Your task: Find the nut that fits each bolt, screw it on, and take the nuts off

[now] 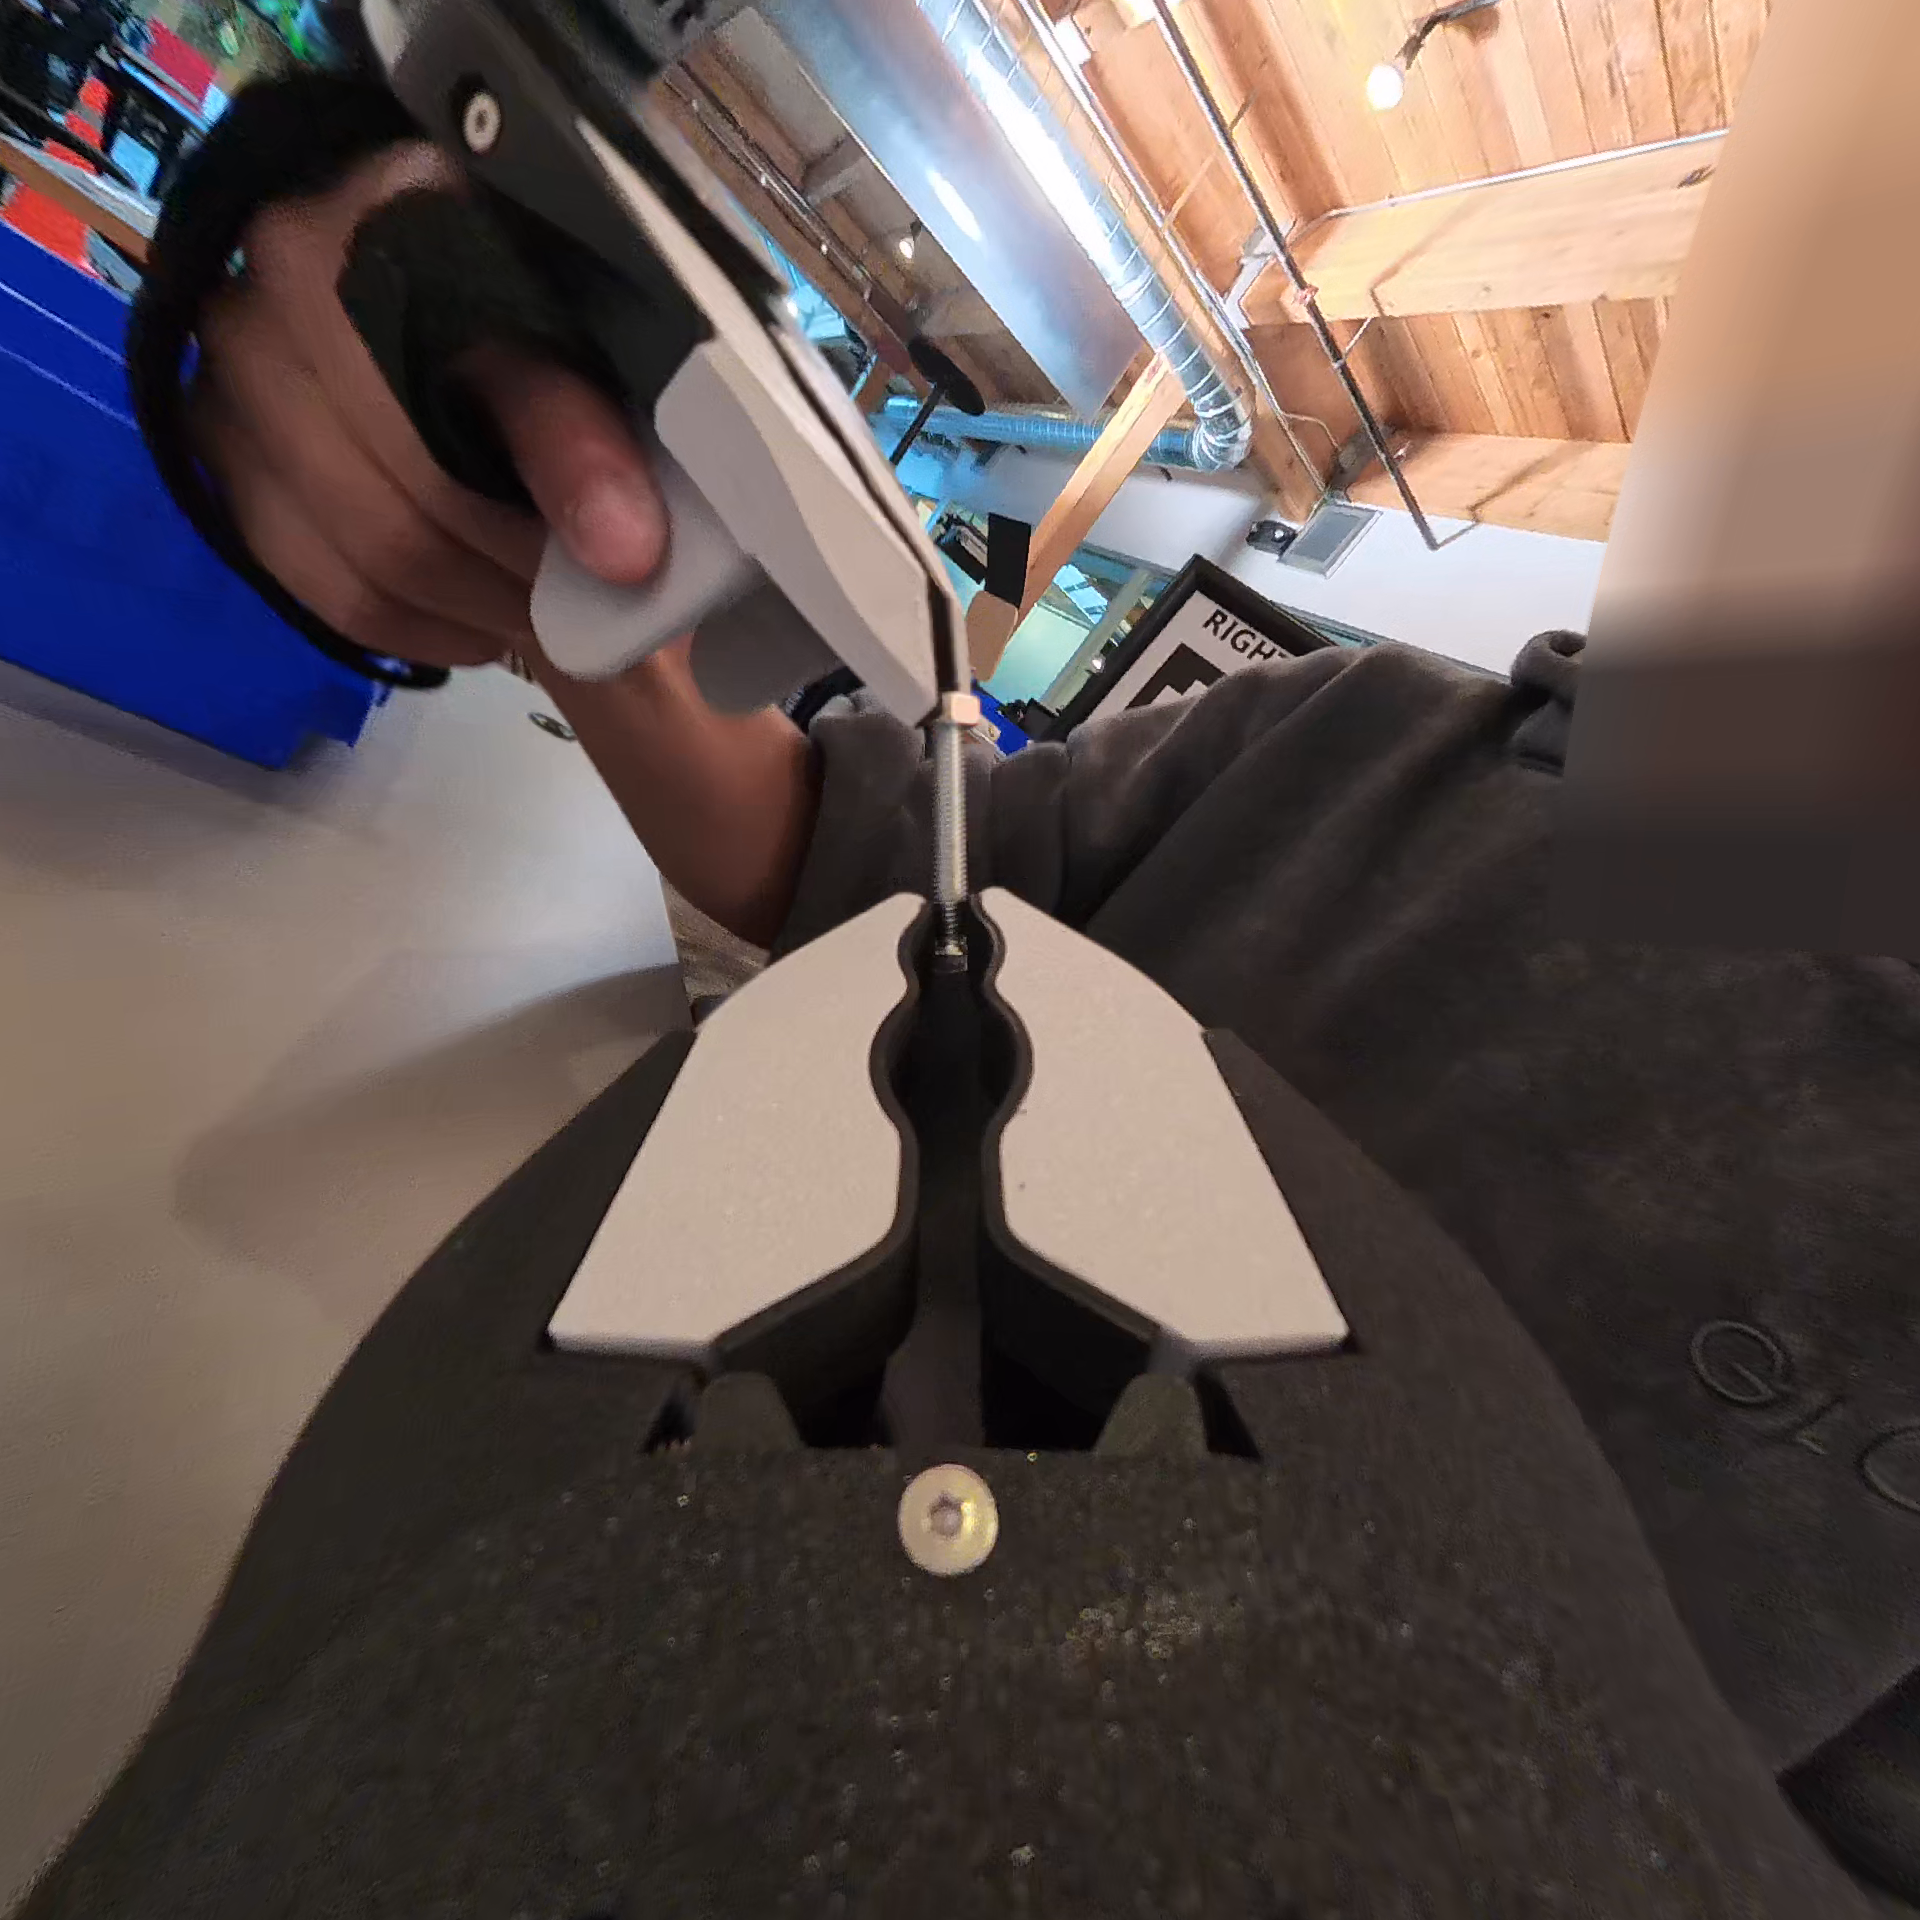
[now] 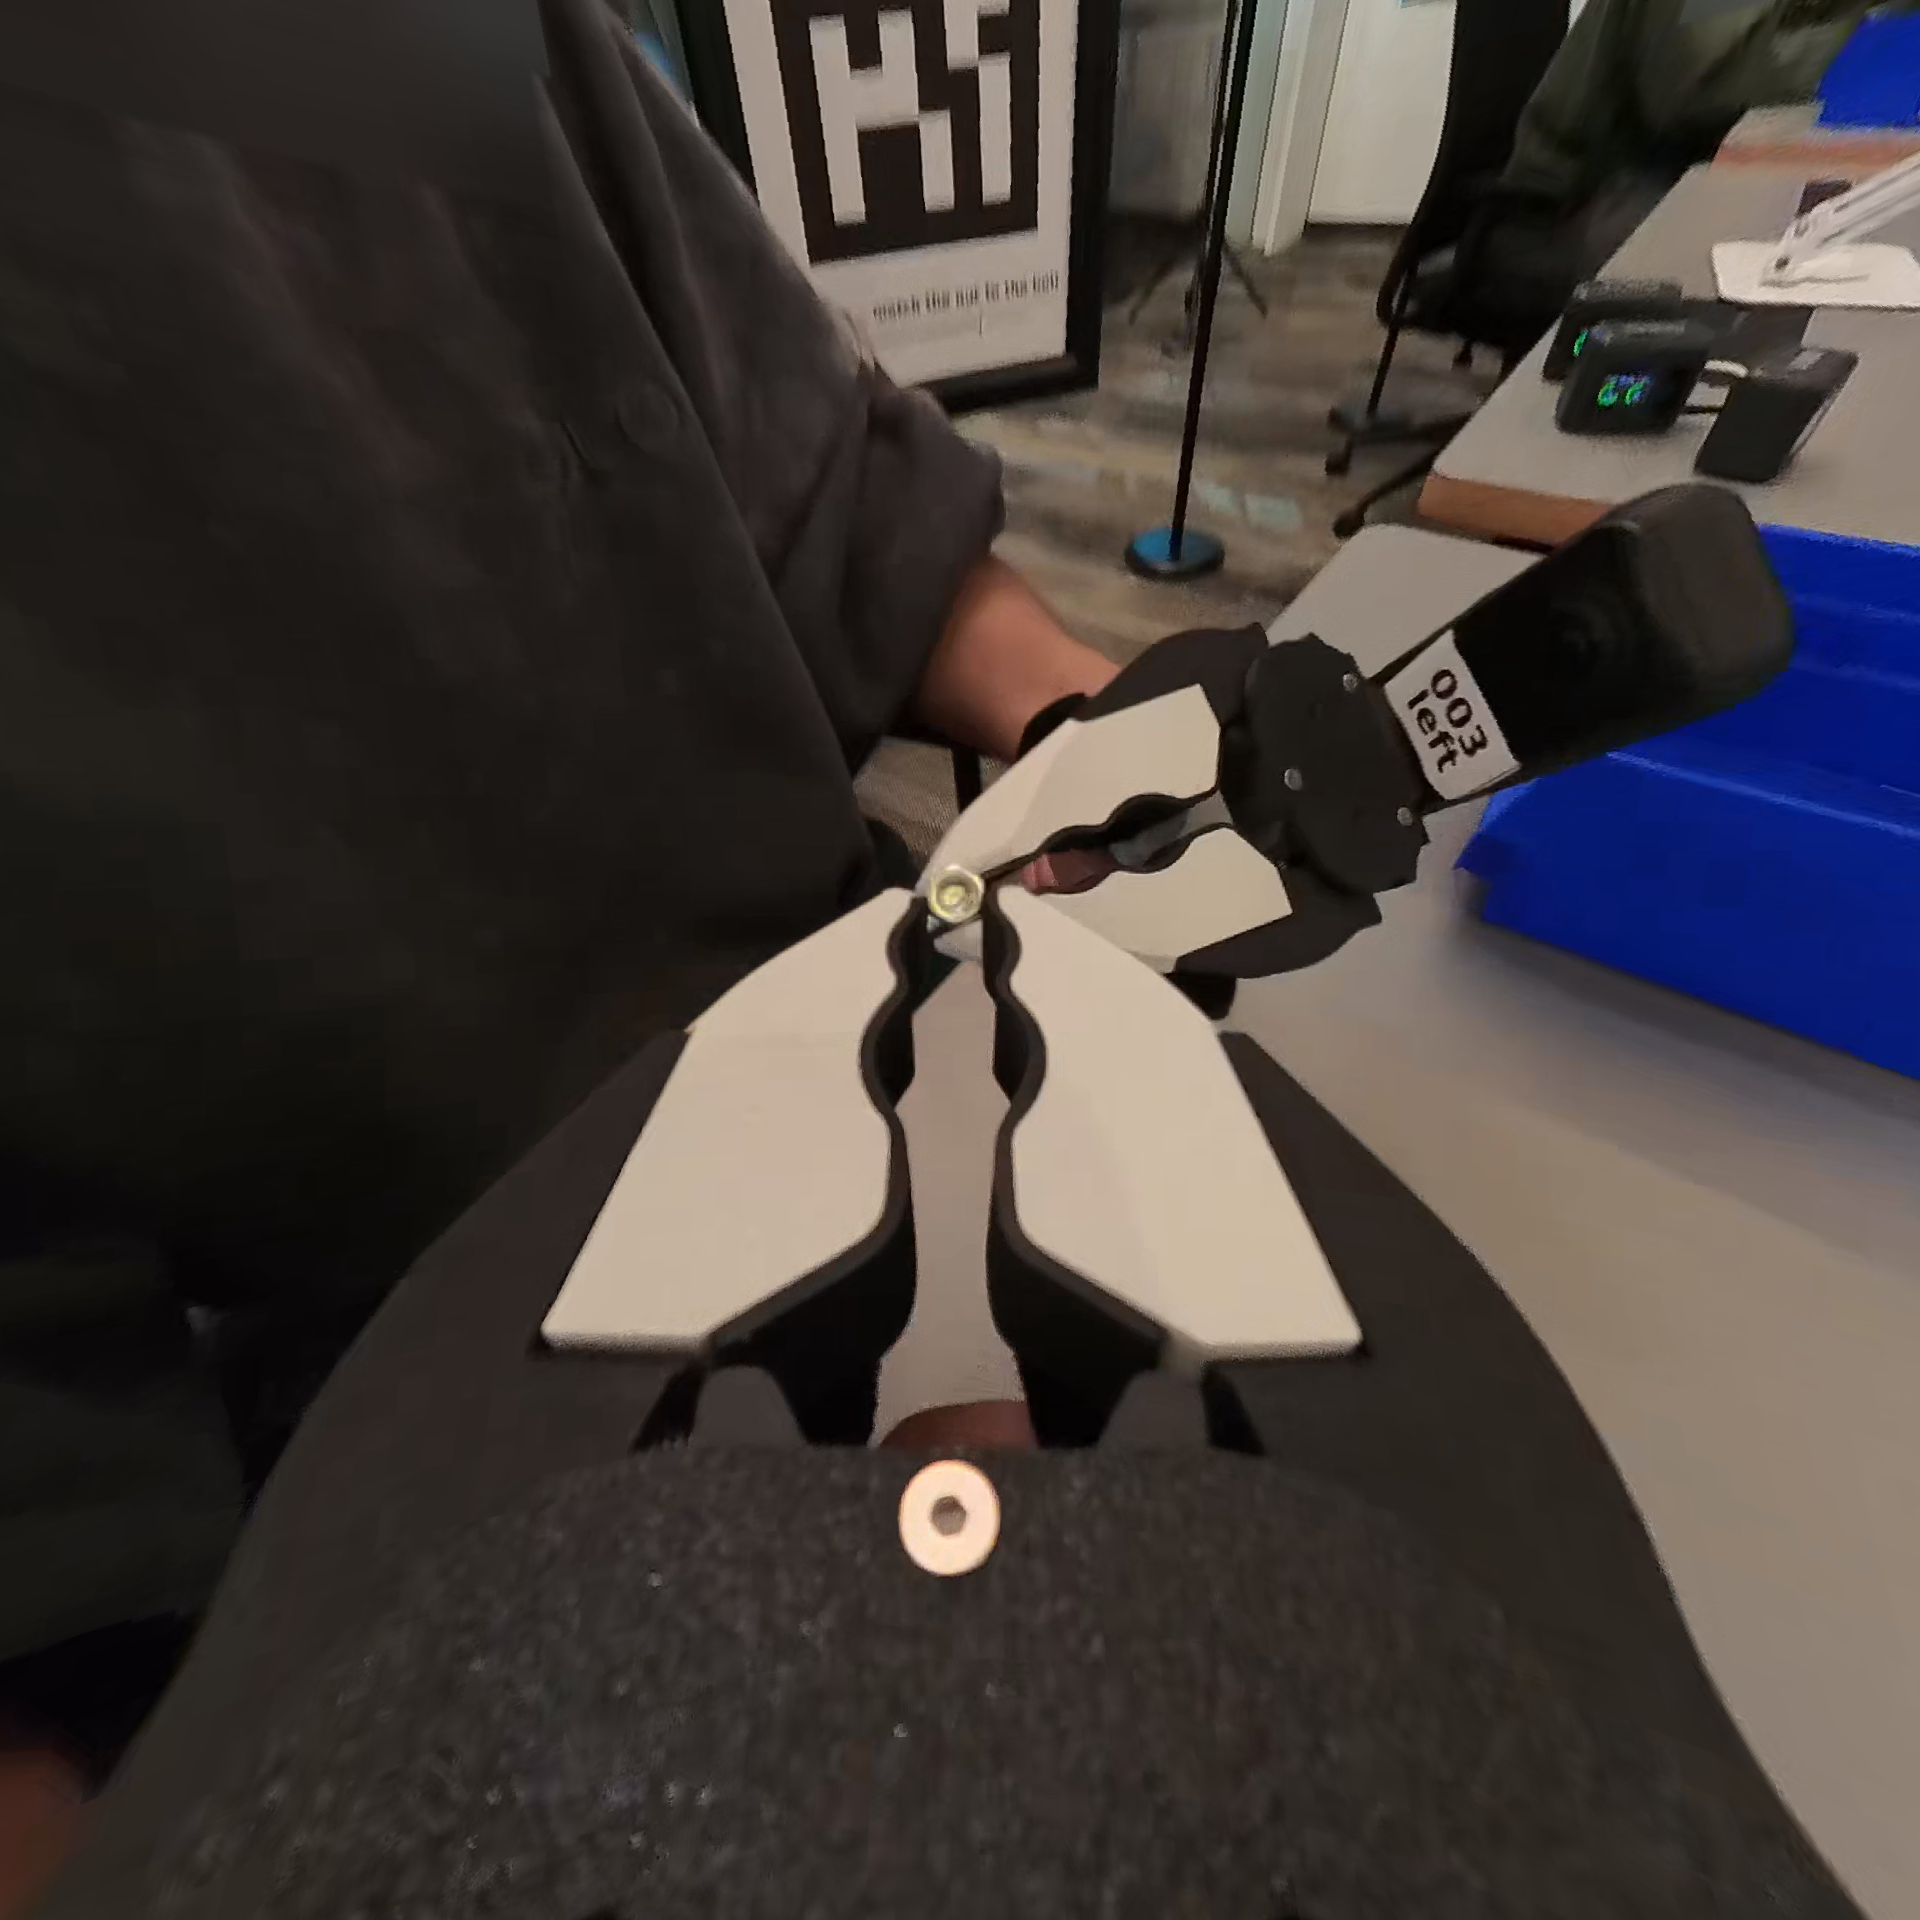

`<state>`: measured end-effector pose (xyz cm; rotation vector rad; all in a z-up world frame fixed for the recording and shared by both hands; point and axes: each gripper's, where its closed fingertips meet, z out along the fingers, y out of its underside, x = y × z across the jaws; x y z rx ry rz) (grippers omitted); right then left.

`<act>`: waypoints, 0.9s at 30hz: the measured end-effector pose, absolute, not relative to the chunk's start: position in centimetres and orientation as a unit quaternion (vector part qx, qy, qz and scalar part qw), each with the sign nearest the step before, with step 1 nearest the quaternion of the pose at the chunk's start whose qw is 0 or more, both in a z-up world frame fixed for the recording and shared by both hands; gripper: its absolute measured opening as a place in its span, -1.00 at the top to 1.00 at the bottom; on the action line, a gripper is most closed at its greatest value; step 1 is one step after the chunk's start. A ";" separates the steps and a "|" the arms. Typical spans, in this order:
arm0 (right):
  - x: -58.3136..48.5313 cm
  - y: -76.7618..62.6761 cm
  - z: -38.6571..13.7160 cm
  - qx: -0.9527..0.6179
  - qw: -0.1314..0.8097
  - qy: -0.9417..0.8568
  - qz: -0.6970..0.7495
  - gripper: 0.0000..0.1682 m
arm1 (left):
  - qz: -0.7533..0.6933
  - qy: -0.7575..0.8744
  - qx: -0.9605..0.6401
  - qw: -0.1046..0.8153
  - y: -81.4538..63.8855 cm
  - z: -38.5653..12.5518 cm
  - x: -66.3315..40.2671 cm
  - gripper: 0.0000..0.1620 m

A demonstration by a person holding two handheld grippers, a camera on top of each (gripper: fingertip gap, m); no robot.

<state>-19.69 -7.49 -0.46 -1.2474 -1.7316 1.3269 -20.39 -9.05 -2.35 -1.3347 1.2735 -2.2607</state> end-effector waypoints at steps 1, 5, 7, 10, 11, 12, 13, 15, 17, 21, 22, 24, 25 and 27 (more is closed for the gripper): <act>-19.7 -7.6 -0.7 -0.474 0.307 -0.669 0.482 0.88 | -0.769 0.436 -0.455 0.107 -9.1 -2.6 -20.4 0.94; -19.7 -6.9 -1.8 -0.502 0.304 -0.725 0.361 0.88 | -0.766 0.428 -0.470 0.099 -8.4 -3.6 -20.4 0.94; -19.6 -6.6 -2.2 -0.500 0.313 -0.756 0.285 0.88 | -0.761 0.425 -0.480 0.095 -8.0 -3.9 -20.4 0.94; -19.8 -6.5 -2.3 -0.472 0.331 -0.794 0.191 0.88 | -0.760 0.430 -0.479 0.089 -8.0 -4.0 -20.8 0.94; -19.8 -6.4 -2.5 -0.460 0.334 -0.808 0.157 0.88 | -0.759 0.432 -0.480 0.086 -8.0 -4.1 -20.8 0.94; -19.7 -6.2 -2.7 -0.440 0.344 -0.822 0.115 0.88 | -0.757 0.433 -0.483 0.085 -7.9 -4.2 -20.9 0.94; -19.7 -6.1 -2.9 -0.414 0.355 -0.835 0.075 0.88 | -0.755 0.434 -0.485 0.083 -7.8 -4.4 -20.9 0.94; -19.6 -6.0 -3.4 -0.361 0.370 -0.856 0.004 0.88 | -0.748 0.438 -0.493 0.077 -7.8 -4.9 -20.9 0.94; -19.3 -5.8 -4.1 -0.294 0.376 -0.876 -0.072 0.88 | -0.738 0.443 -0.504 0.075 -7.8 -5.6 -20.6 0.94; -19.3 -5.5 -4.0 -0.108 0.407 -0.879 -0.224 0.88 | -0.745 0.432 -0.504 0.066 -7.7 -5.8 -20.4 0.94; -19.3 -5.4 -3.8 -0.056 0.414 -0.870 -0.261 0.88 | -0.747 0.429 -0.504 0.064 -7.6 -5.8 -20.3 0.94; -19.4 -5.8 -3.6 0.038 0.432 -0.848 -0.305 0.88 | -0.750 0.428 -0.500 0.058 -7.8 -5.7 -20.3 0.94; -19.4 -5.8 -3.5 0.077 0.440 -0.833 -0.328 0.88 | -0.750 0.428 -0.500 0.059 -7.9 -5.7 -20.3 0.94; -19.3 -6.2 -3.8 0.119 0.453 -0.820 -0.329 0.88 | -0.744 0.435 -0.503 0.058 -8.1 -6.0 -20.2 0.94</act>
